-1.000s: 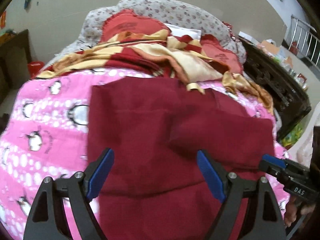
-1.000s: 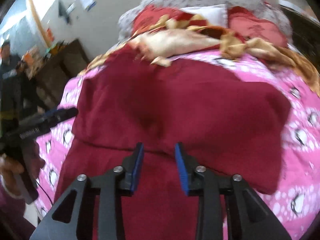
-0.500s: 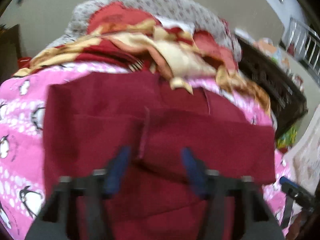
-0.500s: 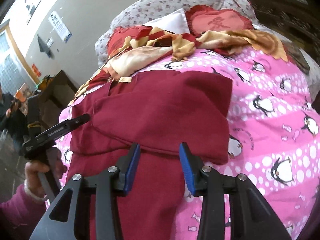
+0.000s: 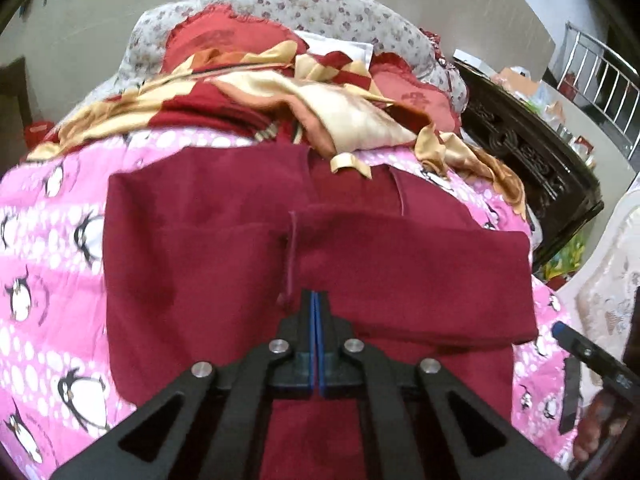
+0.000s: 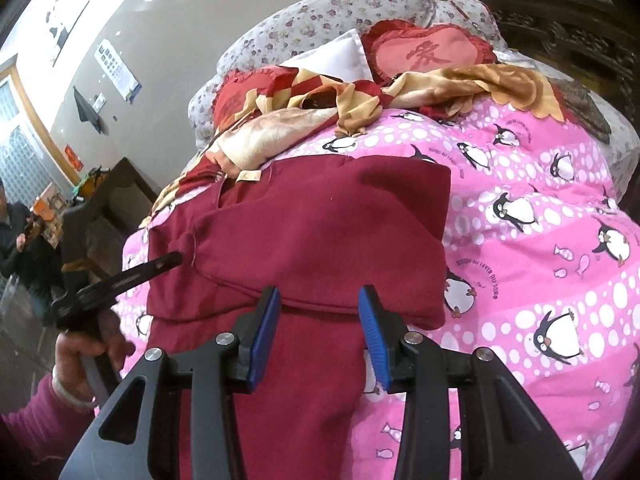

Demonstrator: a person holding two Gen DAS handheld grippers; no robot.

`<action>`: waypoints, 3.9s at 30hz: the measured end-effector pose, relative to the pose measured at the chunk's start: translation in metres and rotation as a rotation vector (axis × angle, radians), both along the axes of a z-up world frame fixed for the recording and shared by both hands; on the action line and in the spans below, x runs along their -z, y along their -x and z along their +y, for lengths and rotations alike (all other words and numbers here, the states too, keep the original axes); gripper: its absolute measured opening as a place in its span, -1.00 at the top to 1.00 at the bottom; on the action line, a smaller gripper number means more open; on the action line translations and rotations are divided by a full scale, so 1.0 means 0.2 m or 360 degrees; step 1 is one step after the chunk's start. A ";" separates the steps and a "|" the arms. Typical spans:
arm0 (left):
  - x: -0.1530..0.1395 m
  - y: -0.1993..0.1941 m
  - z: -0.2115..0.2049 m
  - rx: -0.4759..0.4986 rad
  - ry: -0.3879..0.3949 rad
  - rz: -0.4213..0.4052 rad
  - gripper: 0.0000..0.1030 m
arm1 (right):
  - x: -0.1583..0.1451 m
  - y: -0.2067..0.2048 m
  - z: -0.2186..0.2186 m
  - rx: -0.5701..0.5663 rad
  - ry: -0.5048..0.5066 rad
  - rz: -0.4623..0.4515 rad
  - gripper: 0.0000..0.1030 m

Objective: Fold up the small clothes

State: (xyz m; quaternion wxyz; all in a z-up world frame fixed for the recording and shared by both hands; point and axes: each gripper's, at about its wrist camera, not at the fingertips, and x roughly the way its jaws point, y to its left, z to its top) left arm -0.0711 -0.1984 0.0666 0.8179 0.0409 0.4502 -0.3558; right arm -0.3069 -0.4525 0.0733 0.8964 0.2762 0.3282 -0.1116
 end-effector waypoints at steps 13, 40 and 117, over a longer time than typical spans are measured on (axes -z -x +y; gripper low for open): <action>0.23 -0.07 -0.18 -0.0172 0.0006 0.0223 -0.26 | 0.02 0.01 0.01 -0.0016 -0.0012 0.0029 0.27; 0.11 -0.09 0.28 -0.0275 0.0053 0.0114 0.55 | 0.18 -0.45 -0.31 0.0150 0.0040 0.0336 0.90; 0.28 0.74 0.96 -0.0013 -0.0329 0.0469 -0.52 | 0.21 0.51 0.34 -0.0338 -0.0143 0.0359 0.23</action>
